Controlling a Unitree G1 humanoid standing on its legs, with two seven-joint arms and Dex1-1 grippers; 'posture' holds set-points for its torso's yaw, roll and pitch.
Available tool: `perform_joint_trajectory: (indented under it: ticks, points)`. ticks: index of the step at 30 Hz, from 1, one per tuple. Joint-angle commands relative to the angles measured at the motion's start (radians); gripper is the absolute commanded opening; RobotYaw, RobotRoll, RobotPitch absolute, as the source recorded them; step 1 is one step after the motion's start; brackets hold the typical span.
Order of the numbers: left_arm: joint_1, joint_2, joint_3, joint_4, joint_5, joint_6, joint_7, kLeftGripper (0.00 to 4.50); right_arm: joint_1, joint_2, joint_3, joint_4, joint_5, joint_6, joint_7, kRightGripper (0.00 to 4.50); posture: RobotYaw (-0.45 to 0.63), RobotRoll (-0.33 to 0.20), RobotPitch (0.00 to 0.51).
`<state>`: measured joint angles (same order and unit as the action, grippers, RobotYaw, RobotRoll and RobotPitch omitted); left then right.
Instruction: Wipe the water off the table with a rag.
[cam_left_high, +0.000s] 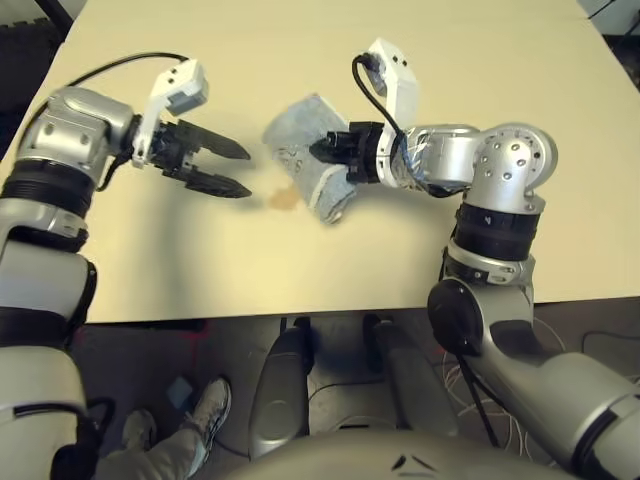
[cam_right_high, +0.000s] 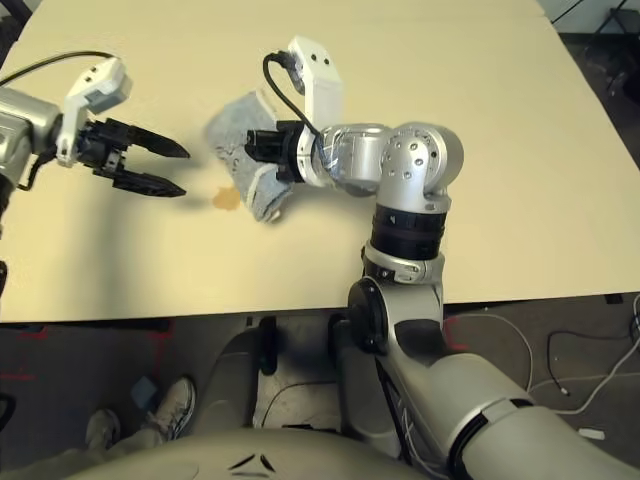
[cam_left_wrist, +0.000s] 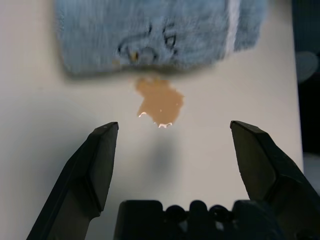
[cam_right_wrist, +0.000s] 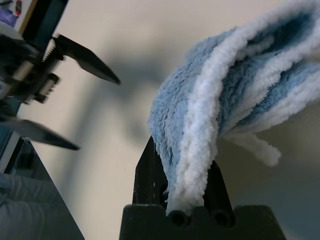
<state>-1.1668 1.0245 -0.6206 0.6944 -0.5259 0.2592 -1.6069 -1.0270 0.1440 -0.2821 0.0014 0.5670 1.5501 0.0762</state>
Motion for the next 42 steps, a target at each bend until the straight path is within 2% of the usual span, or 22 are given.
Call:
perform_joint_trajectory:
  ticks: [1, 5, 10, 17, 25, 29, 32, 37, 42]
  points:
    - [0.025, 0.061, -0.048, -0.067, -0.047, 0.027, -0.008, 4.5, -0.005, 0.185, 0.022, 0.036, 0.003, -0.029, -0.027, 0.0, 0.1, 0.0, 0.287]
    - [0.044, 0.106, -0.063, -0.115, -0.075, 0.039, -0.008, 4.5, -0.027, 0.225, 0.028, 0.074, 0.028, -0.047, -0.047, 0.0, 0.11, 0.0, 0.292]
    - [0.06, 0.126, -0.063, -0.125, -0.083, 0.043, -0.008, 4.5, -0.059, 0.278, 0.015, 0.119, 0.076, -0.048, -0.07, 0.0, 0.12, 0.0, 0.295]
    - [0.073, 0.124, -0.058, -0.112, -0.083, 0.039, -0.008, 4.5, -0.119, 0.337, 0.013, 0.209, 0.181, -0.093, -0.091, 0.0, 0.12, 0.0, 0.305]
    - [0.082, 0.099, -0.059, -0.075, -0.069, 0.034, -0.008, 4.5, -0.112, 0.328, 0.011, 0.407, 0.265, -0.217, -0.14, 0.0, 0.12, 0.0, 0.32]
    - [0.079, 0.069, -0.06, -0.051, -0.058, 0.033, -0.008, 4.5, -0.053, 0.263, 0.085, 0.537, 0.197, -0.328, -0.153, 0.0, 0.12, 0.0, 0.325]
    - [0.072, 0.053, -0.063, -0.026, -0.049, 0.024, -0.008, 4.5, -0.042, 0.19, 0.17, 0.548, 0.144, -0.379, -0.118, 0.0, 0.11, 0.0, 0.327]
    - [0.063, 0.031, -0.071, 0.003, -0.04, 0.01, -0.008, 4.5, -0.014, 0.024, 0.314, 0.436, 0.046, -0.442, -0.025, 0.0, 0.09, 0.0, 0.328]
    - [0.046, 0.013, -0.081, 0.031, -0.034, -0.003, -0.008, 4.5, 0.049, -0.025, 0.369, 0.248, -0.016, -0.411, -0.033, 0.0, 0.07, 0.0, 0.325]
